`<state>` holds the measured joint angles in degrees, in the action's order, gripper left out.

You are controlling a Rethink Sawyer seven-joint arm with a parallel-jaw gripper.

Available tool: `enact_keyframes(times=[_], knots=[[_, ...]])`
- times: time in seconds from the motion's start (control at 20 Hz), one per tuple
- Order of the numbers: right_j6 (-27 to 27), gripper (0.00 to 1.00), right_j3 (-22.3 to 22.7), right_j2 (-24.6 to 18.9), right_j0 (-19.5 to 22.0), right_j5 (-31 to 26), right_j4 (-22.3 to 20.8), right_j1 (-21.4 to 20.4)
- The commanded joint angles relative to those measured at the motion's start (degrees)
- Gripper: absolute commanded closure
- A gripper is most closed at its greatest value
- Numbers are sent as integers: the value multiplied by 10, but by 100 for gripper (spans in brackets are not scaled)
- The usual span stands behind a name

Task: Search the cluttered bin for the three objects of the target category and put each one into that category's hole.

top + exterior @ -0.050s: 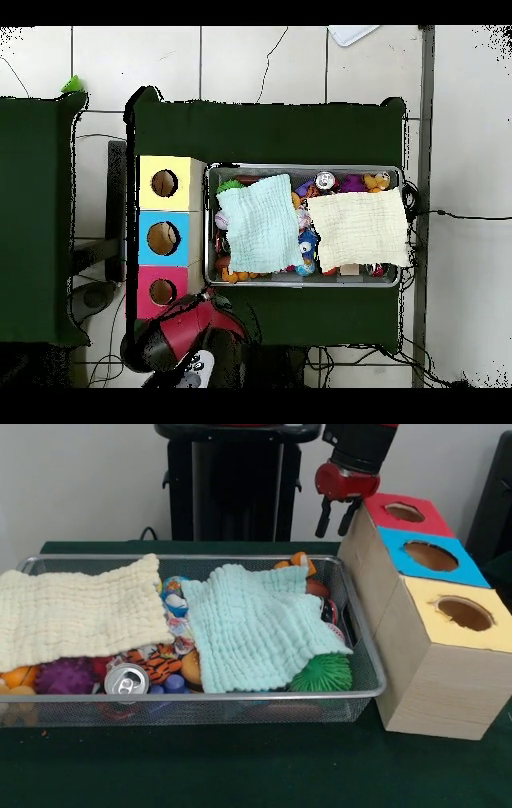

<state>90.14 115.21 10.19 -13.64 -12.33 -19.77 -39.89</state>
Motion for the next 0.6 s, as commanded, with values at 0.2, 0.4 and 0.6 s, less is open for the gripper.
enact_keyframes(times=[0.2,0.4,0.6], knots=[[141,0,26,-59,-75,-12,64,-43],[140,0,23,-29,-103,-52,68,-62],[133,0,33,-30,-93,-37,67,-59]])
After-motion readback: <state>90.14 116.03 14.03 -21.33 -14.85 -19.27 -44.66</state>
